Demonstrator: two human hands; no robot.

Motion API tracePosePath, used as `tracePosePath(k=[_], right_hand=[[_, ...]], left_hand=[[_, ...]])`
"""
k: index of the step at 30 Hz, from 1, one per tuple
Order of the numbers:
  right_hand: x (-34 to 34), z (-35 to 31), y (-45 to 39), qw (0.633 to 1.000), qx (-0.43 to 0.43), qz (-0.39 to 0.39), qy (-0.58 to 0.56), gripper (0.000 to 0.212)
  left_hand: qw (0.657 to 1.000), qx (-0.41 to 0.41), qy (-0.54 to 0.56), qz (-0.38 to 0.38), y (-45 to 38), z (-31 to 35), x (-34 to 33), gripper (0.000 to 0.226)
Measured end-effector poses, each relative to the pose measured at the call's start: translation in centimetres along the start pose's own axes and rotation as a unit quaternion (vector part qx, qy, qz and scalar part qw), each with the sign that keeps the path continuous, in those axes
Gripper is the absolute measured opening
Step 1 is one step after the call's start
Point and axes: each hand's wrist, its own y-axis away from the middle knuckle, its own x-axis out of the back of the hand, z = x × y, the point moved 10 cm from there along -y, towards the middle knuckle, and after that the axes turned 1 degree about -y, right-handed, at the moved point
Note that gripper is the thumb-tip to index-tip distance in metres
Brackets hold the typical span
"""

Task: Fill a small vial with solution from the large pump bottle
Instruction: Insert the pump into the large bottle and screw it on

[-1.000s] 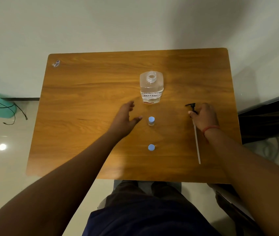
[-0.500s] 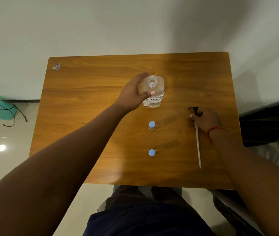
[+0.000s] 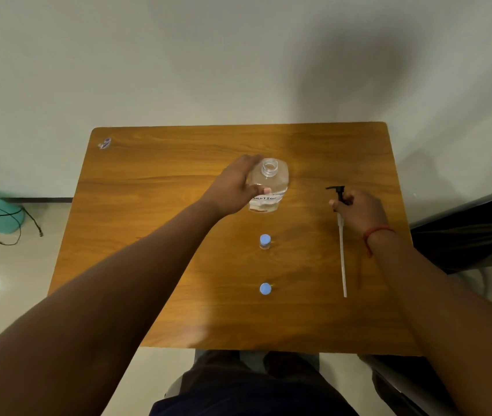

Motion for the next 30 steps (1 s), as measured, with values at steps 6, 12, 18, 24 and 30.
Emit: tracePosePath(k=[6,12,18,24,30], right_hand=[[6.6,-7.1,-0.2,0.996,0.064,0.048,-0.035,0.037],[16.0,-18.2,1.1,0.98,0.165,0.094,-0.059,0.031],[25.6,-29.8,5.3,0.955,0.245,0.144,-0.089,0.029],[34.4,-39.9,10.5,0.922,0.316,0.207,-0.081,0.032],[41.9,-47.0,15.7,0.896,0.353,0.263,-0.061,0.034]], left_hand=[[1.0,-0.018,-0.013,0.008,0.3,2.8,2.9,0.063],[0.998,-0.054,-0.012,0.042,0.7,9.0,9.4,0.053],[0.99,-0.112,-0.029,0.081,0.8,18.3,18.6,0.044],[0.985,-0.134,0.015,0.108,1.5,26.6,27.9,0.035],[0.98,-0.151,0.005,0.128,3.3,33.6,36.0,0.044]])
